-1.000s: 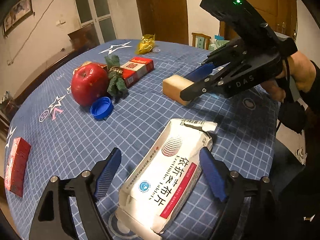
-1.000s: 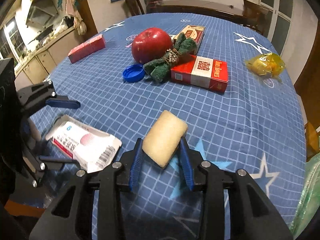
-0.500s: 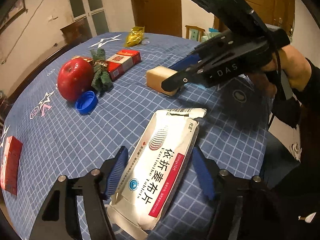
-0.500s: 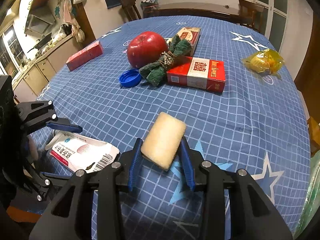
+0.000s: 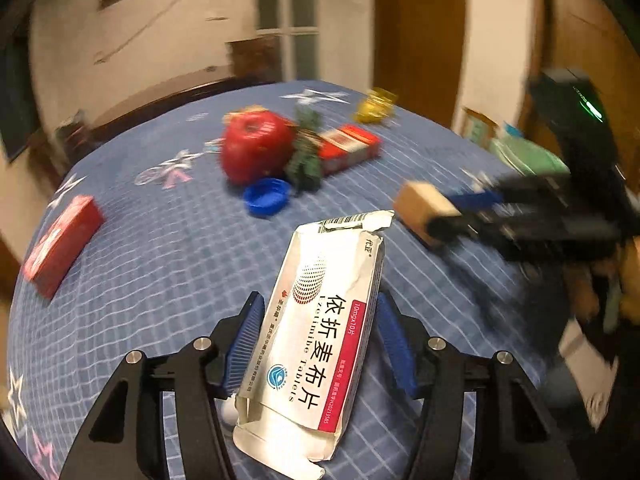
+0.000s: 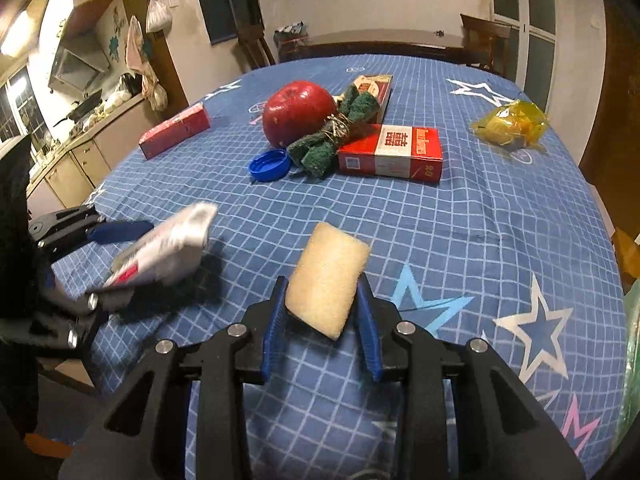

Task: Collect trash
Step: 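Lift the medicine box and beige sponge off the table with both tools, then carry the medicine box and sponge over the green bin with both tools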

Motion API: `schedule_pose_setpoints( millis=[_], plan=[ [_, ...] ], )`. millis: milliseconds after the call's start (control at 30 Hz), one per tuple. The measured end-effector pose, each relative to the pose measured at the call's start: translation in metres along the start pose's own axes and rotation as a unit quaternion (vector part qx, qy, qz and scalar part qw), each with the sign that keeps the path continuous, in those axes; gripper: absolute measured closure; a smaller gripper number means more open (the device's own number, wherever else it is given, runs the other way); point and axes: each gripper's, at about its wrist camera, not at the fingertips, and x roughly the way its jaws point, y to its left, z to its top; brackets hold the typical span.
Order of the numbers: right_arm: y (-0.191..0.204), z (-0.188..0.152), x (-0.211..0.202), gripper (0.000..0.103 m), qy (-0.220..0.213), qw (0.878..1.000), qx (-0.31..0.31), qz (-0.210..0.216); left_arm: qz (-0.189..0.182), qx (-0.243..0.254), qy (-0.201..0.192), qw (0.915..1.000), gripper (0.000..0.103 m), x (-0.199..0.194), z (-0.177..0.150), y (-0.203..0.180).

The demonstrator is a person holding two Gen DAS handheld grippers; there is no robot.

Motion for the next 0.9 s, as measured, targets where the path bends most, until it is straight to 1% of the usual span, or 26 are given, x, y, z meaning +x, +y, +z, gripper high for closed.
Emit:
schedule_pose_setpoints(
  millis=[100,167,233,400,500,667,733,900],
  plan=[
    [0.008,-0.001,-0.008,0.072,-0.022,1.000,0.000,-0.010,0.049,-0.030,-0.012,0.9982,0.044,-0.002,0.007,0.007],
    [0.012,0.000,-0.015,0.072,-0.040,0.999,0.000,-0.019,0.089,-0.042,-0.024,0.9948,0.044,-0.003,0.011,0.006],
    [0.017,0.001,-0.023,0.072,-0.061,0.998,-0.004,-0.032,0.102,-0.063,-0.036,0.9921,0.044,-0.005,0.012,0.008],
    [0.027,0.005,-0.041,0.072,-0.113,0.991,-0.015,-0.069,0.159,-0.101,-0.071,0.9795,0.044,-0.014,0.021,0.004],
    [0.032,0.007,-0.050,0.071,-0.138,0.986,-0.025,-0.092,0.174,-0.121,-0.094,0.9728,0.043,-0.021,0.026,-0.001],
    [0.034,0.008,-0.058,0.071,-0.163,0.981,-0.024,-0.105,0.198,-0.137,-0.129,0.9621,0.043,-0.032,0.032,-0.011],
    [0.033,0.009,-0.059,0.071,-0.168,0.980,-0.023,-0.108,0.198,-0.142,-0.136,0.9603,0.043,-0.033,0.035,-0.014],
    [0.030,0.008,-0.064,0.071,-0.177,0.977,-0.020,-0.114,0.198,-0.145,-0.142,0.9590,0.043,-0.038,0.036,-0.018]
  ],
)
